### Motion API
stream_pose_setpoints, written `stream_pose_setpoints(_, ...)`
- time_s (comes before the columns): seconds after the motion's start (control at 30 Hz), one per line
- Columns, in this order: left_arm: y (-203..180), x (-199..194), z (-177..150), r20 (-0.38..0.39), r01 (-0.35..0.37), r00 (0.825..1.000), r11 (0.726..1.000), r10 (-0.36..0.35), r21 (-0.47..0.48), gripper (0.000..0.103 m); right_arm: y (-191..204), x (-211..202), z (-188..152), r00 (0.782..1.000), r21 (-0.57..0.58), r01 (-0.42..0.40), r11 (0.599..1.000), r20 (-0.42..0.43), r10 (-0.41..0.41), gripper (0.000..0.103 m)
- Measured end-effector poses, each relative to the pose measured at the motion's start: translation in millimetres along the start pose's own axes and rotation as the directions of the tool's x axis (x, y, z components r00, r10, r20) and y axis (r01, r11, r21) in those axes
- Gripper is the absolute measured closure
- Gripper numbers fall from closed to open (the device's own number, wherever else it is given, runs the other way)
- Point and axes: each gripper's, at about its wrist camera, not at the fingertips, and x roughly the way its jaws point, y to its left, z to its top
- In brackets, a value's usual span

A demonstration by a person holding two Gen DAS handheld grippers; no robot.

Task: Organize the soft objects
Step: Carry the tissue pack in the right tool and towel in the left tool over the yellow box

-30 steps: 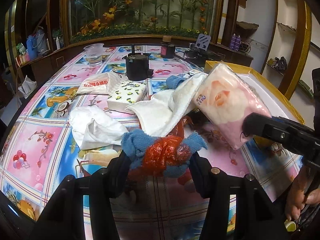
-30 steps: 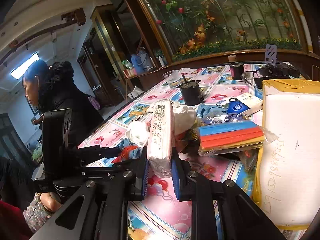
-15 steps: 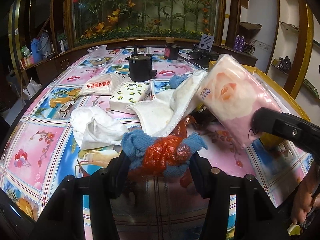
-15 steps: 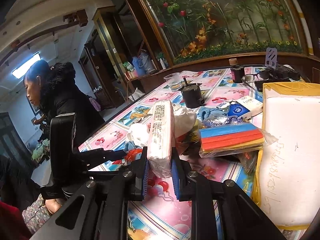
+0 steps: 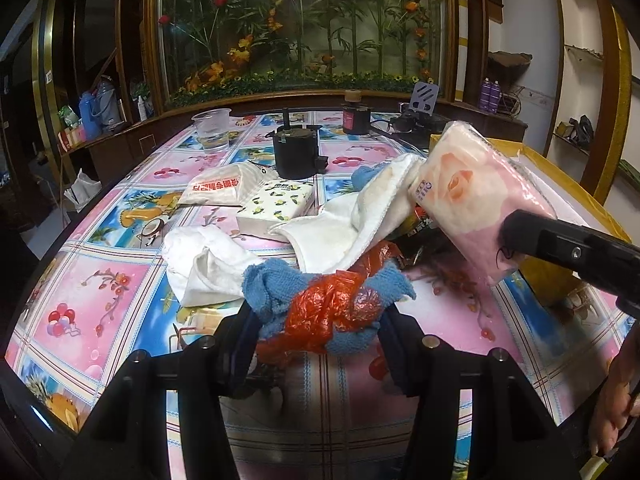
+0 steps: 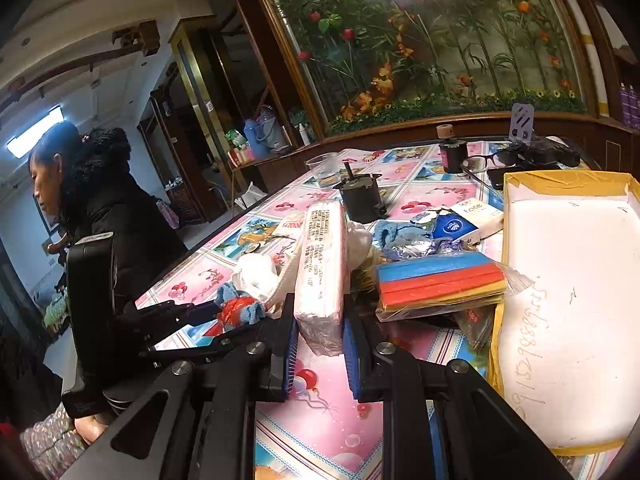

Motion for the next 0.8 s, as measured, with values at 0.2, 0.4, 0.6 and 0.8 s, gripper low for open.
stream_pose_setpoints(0.2, -3.0, -4.3, -1.0, 0.017, -0.012, 1.0, 1.0, 0.012, 0.009, 0.049, -0.2, -5.3, -1.3, 1.0, 0.001, 0.01, 1.0, 0.017, -0.01, 0.081)
stream_pose_setpoints(0.4, -3.0, -1.0, 7.7, 0.005, 0.06, 0.998, 0.998, -0.059, -0.017, 0.049, -13.3, -10.7, 0.0, 1.0, 0.052, 0.0, 0.999, 0.029, -0.002, 0.081)
stream_pose_setpoints(0.6, -16.4, 0.8, 29.2, 0.02, 0.147, 0.989, 0.988, -0.146, -0.035, 0.049, -26.9, -25.0, 0.5, 0.998, 0.071, 0.029, 0.997, 0.055, -0.033, 0.081)
stream_pose_setpoints(0.8, -37.5, 0.9, 55.7, 0.015, 0.212, 0.977, 0.977, -0.212, -0.022, 0.049, -49.3, -49.8, 17.8, 0.994, 0.138, 0.013, 0.99, 0.108, -0.028, 0.082)
